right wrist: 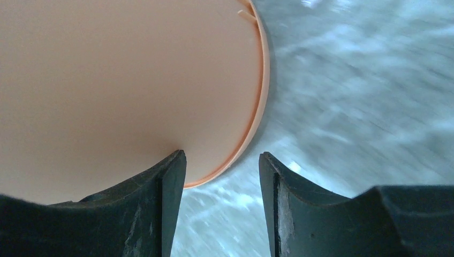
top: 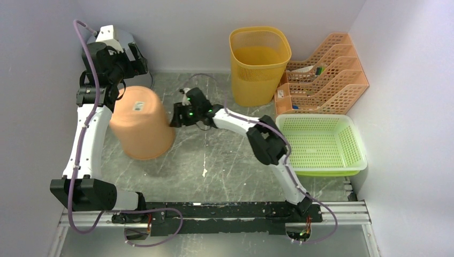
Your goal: Turn the large container upside down
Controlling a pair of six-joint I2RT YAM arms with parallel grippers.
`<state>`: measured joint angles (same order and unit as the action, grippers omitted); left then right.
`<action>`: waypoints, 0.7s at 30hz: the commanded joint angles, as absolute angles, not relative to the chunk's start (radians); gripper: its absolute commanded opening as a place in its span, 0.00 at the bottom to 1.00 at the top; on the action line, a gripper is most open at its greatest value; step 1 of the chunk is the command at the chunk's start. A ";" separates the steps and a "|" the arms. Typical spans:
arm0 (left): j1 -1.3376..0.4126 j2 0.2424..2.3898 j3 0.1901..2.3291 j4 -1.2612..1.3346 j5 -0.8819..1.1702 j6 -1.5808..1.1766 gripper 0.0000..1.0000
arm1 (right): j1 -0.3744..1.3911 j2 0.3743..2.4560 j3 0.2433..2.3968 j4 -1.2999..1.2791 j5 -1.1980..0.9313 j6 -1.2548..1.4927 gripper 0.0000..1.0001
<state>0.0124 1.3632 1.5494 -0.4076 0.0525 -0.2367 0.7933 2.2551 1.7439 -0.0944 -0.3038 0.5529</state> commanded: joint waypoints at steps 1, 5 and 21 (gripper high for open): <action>0.023 1.340 1.548 -0.378 0.098 -0.250 0.99 | 0.850 2.413 1.981 -0.124 -0.377 0.607 0.52; 0.023 1.337 1.522 -0.360 0.113 -0.252 0.99 | 0.890 2.554 2.190 -0.135 -0.466 0.649 0.52; 0.023 1.417 1.487 -0.304 0.204 -0.262 0.99 | 0.848 2.221 1.816 -0.172 -0.341 0.491 0.53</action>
<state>0.0124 1.3880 1.4925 -0.3523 0.1272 -0.2493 0.9180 2.4248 1.9423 -0.1143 -0.4995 0.5404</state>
